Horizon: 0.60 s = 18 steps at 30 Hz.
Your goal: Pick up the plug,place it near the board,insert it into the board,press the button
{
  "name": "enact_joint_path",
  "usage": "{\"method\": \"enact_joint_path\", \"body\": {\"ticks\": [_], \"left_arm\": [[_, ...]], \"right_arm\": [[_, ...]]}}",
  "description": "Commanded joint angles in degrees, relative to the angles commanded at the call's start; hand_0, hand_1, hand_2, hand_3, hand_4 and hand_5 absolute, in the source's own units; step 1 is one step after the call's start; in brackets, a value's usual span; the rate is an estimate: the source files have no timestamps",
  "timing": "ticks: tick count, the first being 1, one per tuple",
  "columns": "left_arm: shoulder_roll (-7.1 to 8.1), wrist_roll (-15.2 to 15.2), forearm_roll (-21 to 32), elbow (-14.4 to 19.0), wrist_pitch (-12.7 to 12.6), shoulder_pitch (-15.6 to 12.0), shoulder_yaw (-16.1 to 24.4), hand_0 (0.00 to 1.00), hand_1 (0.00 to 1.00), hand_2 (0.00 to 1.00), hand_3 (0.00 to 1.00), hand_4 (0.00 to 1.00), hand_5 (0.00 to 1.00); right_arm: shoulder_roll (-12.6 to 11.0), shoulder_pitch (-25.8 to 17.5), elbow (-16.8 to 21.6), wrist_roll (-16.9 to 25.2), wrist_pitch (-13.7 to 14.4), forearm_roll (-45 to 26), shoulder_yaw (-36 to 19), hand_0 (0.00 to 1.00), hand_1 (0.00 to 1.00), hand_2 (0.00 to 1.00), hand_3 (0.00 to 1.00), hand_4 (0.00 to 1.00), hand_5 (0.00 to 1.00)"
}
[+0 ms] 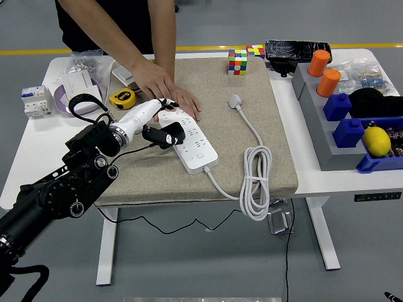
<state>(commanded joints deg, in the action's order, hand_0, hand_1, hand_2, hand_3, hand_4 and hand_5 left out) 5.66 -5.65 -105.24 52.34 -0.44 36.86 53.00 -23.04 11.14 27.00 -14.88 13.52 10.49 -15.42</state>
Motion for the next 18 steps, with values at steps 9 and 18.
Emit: {"method": "enact_joint_path", "body": {"ticks": [9, 18], "left_arm": [[-1.42, 0.4, -0.5, -3.2, -1.3, 0.3, -0.7, 0.808, 0.834, 0.806, 0.816, 0.998, 0.206], [-1.93, 0.6, -0.3, -5.2, -2.0, 0.9, -1.0, 0.754, 0.789, 0.752, 0.762, 0.997, 0.205]], "right_arm": [[0.0, -0.1, 0.0, 0.0, 0.0, 0.0, -0.1, 0.916, 0.803, 0.767, 0.771, 0.998, 0.799], [0.0, 0.0, -0.1, 0.1, 0.0, 0.0, -0.2, 0.916, 0.802, 0.767, 0.768, 0.998, 0.795]]}}
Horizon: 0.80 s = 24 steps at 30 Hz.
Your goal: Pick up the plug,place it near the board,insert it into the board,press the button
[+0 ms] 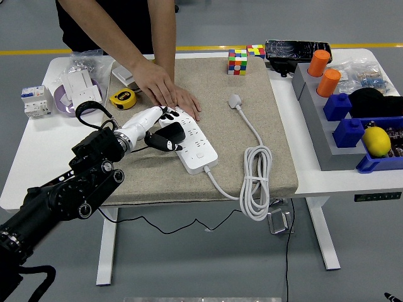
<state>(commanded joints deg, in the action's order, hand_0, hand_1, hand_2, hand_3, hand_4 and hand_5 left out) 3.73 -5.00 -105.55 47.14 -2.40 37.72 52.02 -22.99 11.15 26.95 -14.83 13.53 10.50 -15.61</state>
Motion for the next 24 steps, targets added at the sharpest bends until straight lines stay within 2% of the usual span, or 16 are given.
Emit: {"method": "enact_joint_path", "body": {"ticks": [3, 4, 9, 10, 15, 16, 21, 22, 24], "left_arm": [[-0.14, 0.1, -0.2, -1.0, -0.8, 0.2, -0.4, 0.754, 0.789, 0.752, 0.762, 0.997, 0.205], [-0.16, 0.1, -0.3, -1.1, -1.0, 0.2, -0.5, 0.721, 0.769, 0.679, 0.651, 0.899, 0.199], [-0.18, 0.0, -1.0, -1.6, -1.8, 0.2, -0.7, 0.721, 0.769, 0.679, 0.651, 0.899, 0.199], [-0.18, 0.0, -1.0, -1.7, -2.0, 0.2, -0.6, 0.686, 0.735, 0.644, 0.588, 0.777, 0.196], [-0.06, -0.2, -1.1, -1.9, -2.9, 0.1, -0.7, 0.686, 0.735, 0.644, 0.588, 0.777, 0.196], [-0.07, -0.2, -1.1, -2.0, -3.0, 0.1, -0.7, 0.66, 0.688, 0.627, 0.569, 0.709, 0.21], [-0.12, -0.6, -1.6, -2.3, -3.3, -0.1, -0.7, 0.66, 0.688, 0.627, 0.569, 0.709, 0.21], [-0.13, -0.6, -1.8, -2.4, -3.2, -0.1, -0.7, 0.603, 0.65, 0.613, 0.548, 0.673, 0.208], [-0.19, -0.6, -2.4, -2.6, -3.1, -0.1, -0.8, 0.603, 0.65, 0.613, 0.548, 0.673, 0.208]], "right_arm": [[0.0, 0.1, 0.0, 0.0, 0.0, 0.0, 0.1, 0.916, 0.802, 0.767, 0.768, 0.998, 0.795], [0.0, 0.1, 0.0, 0.0, 0.0, 0.0, 0.1, 0.917, 0.802, 0.766, 0.768, 0.998, 0.793], [-0.1, -0.1, 0.0, 0.0, 0.0, -0.1, 0.2, 0.917, 0.802, 0.766, 0.768, 0.998, 0.793], [-0.1, -0.1, 0.0, 0.0, 0.0, -0.1, 0.2, 0.916, 0.802, 0.766, 0.768, 0.998, 0.793], [-0.1, -0.2, 0.0, 0.0, 0.0, -0.1, 0.2, 0.916, 0.802, 0.766, 0.768, 0.998, 0.793], [-0.1, -0.2, 0.0, 0.0, 0.0, -0.1, 0.3, 0.917, 0.802, 0.766, 0.768, 0.998, 0.791], [-0.2, -0.3, 0.0, 0.0, 0.0, -0.1, 0.3, 0.917, 0.802, 0.766, 0.768, 0.998, 0.791], [-0.2, -0.3, 0.0, 0.0, 0.0, -0.1, 0.3, 0.917, 0.803, 0.766, 0.768, 0.998, 0.79], [-0.2, -0.3, 0.0, 0.0, 0.0, -0.1, 0.3, 0.917, 0.803, 0.766, 0.768, 0.998, 0.79]]}}
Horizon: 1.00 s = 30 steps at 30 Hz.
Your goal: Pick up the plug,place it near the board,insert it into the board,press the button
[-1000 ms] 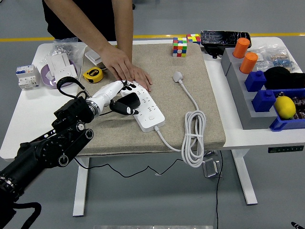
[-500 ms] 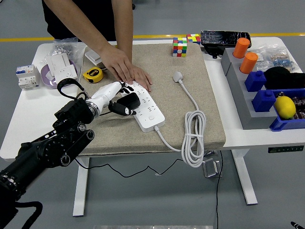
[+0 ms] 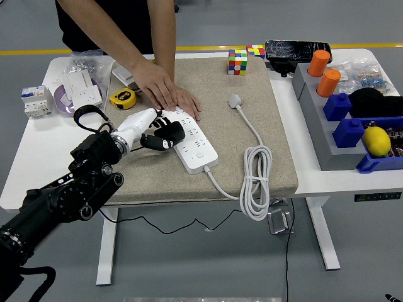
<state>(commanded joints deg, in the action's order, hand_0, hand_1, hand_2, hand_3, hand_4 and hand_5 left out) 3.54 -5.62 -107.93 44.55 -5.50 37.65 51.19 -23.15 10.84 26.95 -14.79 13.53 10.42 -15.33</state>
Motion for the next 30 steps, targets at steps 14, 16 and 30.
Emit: {"method": "enact_joint_path", "body": {"ticks": [14, 16, 30], "left_arm": [[0.54, -0.6, -0.8, 2.1, 1.1, -0.7, 0.6, 0.435, 0.469, 0.423, 0.413, 0.555, 0.145], [0.62, -0.5, -0.5, 2.3, 1.2, -0.8, 1.2, 0.397, 0.252, 0.27, 0.331, 0.484, 0.163], [1.95, -1.3, -3.8, 12.4, 3.1, -5.3, 11.4, 0.386, 0.232, 0.247, 0.308, 0.478, 0.15]], "right_arm": [[0.1, 0.0, 0.0, 0.0, 0.0, 0.0, -0.1, 0.917, 0.803, 0.767, 0.768, 0.998, 0.79], [0.1, 0.0, 0.0, 0.0, 0.0, 0.0, -0.1, 0.917, 0.803, 0.767, 0.767, 0.998, 0.79], [0.4, 0.0, -0.1, 0.0, 0.0, 0.1, -1.0, 0.917, 0.804, 0.767, 0.767, 0.998, 0.789]]}}
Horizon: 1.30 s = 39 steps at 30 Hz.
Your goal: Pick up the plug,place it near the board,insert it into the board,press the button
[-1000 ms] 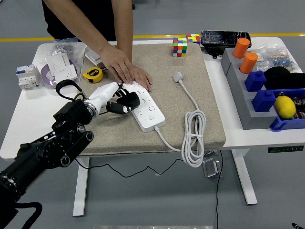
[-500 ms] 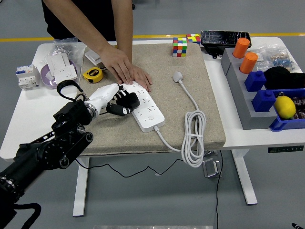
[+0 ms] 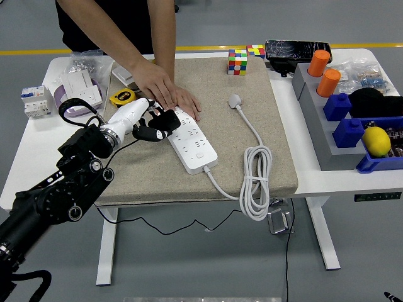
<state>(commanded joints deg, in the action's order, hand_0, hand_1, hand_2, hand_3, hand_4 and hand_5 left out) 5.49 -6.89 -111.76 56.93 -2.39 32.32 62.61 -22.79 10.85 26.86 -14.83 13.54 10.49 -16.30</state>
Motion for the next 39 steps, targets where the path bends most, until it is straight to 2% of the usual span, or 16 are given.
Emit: {"method": "enact_joint_path", "body": {"ticks": [1, 6, 9, 10, 12, 17, 21, 22, 27, 28, 29, 33, 34, 39], "left_arm": [[0.08, 0.0, -0.2, 0.7, 0.0, -0.3, 0.5, 0.386, 0.232, 0.247, 0.308, 0.478, 0.15], [2.37, 0.1, -3.5, 7.9, -2.2, -4.8, 4.4, 0.381, 0.231, 0.247, 0.297, 0.487, 0.171], [3.64, 2.3, -5.3, 9.4, -6.5, -6.7, 4.9, 0.381, 0.231, 0.247, 0.297, 0.487, 0.171], [4.02, 3.1, -5.0, 9.5, -8.1, -7.2, 4.9, 0.369, 0.231, 0.246, 0.305, 0.571, 0.209], [4.29, 4.2, -5.2, 9.1, -9.9, -7.8, 4.9, 0.369, 0.231, 0.246, 0.305, 0.571, 0.209], [4.65, 5.6, -3.8, 6.8, -9.0, -8.1, 2.8, 0.378, 0.259, 0.262, 0.322, 0.553, 0.2], [4.59, 6.4, -2.1, 3.7, -9.1, -7.3, -0.9, 0.378, 0.259, 0.262, 0.322, 0.553, 0.2], [4.54, 6.5, -1.9, 3.2, -9.1, -7.2, -1.3, 0.388, 0.309, 0.281, 0.34, 0.542, 0.198], [4.23, 7.0, -0.1, -0.6, -9.0, -6.0, -3.2, 0.388, 0.309, 0.281, 0.34, 0.542, 0.198], [4.27, 6.9, 0.3, -1.1, -8.9, -5.9, -3.6, 0.39, 0.398, 0.343, 0.354, 0.543, 0.199], [4.29, 7.0, 0.7, -1.8, -8.7, -5.8, -4.2, 0.39, 0.398, 0.343, 0.354, 0.543, 0.199], [4.07, 7.1, 0.9, -4.1, -8.3, -5.6, -5.0, 0.39, 0.398, 0.343, 0.354, 0.543, 0.199], [4.03, 7.1, 0.9, -4.3, -8.2, -5.6, -5.0, 0.401, 0.462, 0.418, 0.406, 0.566, 0.206], [4.04, 7.1, 0.9, -5.0, -7.3, -6.0, -4.8, 0.401, 0.462, 0.418, 0.406, 0.566, 0.206]], "right_arm": [[0.0, 0.0, 0.0, 0.0, 0.0, 0.0, 0.0, 0.917, 0.804, 0.767, 0.767, 0.998, 0.789], [0.3, -0.2, 0.0, 0.0, 0.0, 0.1, -0.6, 0.917, 0.803, 0.767, 0.767, 0.998, 0.788], [0.4, -0.4, -0.1, 0.0, 0.1, 0.1, -1.0, 0.917, 0.803, 0.767, 0.767, 0.998, 0.788], [0.5, -0.5, -0.1, 0.0, 0.1, 0.1, -1.1, 0.917, 0.803, 0.767, 0.771, 0.998, 0.789], [0.5, -0.5, -0.1, 0.0, 0.1, 0.1, -1.1, 0.917, 0.803, 0.767, 0.771, 0.998, 0.789], [0.6, -0.3, -0.1, 0.0, 0.1, 0.3, -1.4, 0.916, 0.803, 0.767, 0.767, 0.998, 0.789], [0.6, -0.3, 0.0, 0.0, 0.1, 0.2, -1.1, 0.916, 0.803, 0.767, 0.767, 0.998, 0.789], [0.6, -0.3, 0.0, 0.0, 0.1, 0.2, -1.1, 0.916, 0.803, 0.767, 0.766, 0.998, 0.789], [0.5, -0.4, 0.0, 0.0, 0.0, 0.1, -0.7, 0.916, 0.803, 0.767, 0.766, 0.998, 0.789], [0.4, -0.5, 0.0, 0.0, 0.0, 0.1, -0.7, 0.916, 0.802, 0.767, 0.766, 0.998, 0.79], [0.4, -0.6, -0.1, 0.0, 0.0, 0.1, -0.7, 0.916, 0.802, 0.767, 0.766, 0.998, 0.79], [0.3, -0.6, -0.1, 0.0, 0.1, 0.0, -0.6, 0.916, 0.802, 0.767, 0.766, 0.998, 0.79], [0.3, -0.6, -0.1, 0.0, 0.1, 0.1, -0.6, 0.915, 0.802, 0.767, 0.767, 0.998, 0.79], [0.2, -0.7, -0.1, -0.1, 0.2, 0.2, -0.6, 0.915, 0.802, 0.767, 0.767, 0.998, 0.79]]}}
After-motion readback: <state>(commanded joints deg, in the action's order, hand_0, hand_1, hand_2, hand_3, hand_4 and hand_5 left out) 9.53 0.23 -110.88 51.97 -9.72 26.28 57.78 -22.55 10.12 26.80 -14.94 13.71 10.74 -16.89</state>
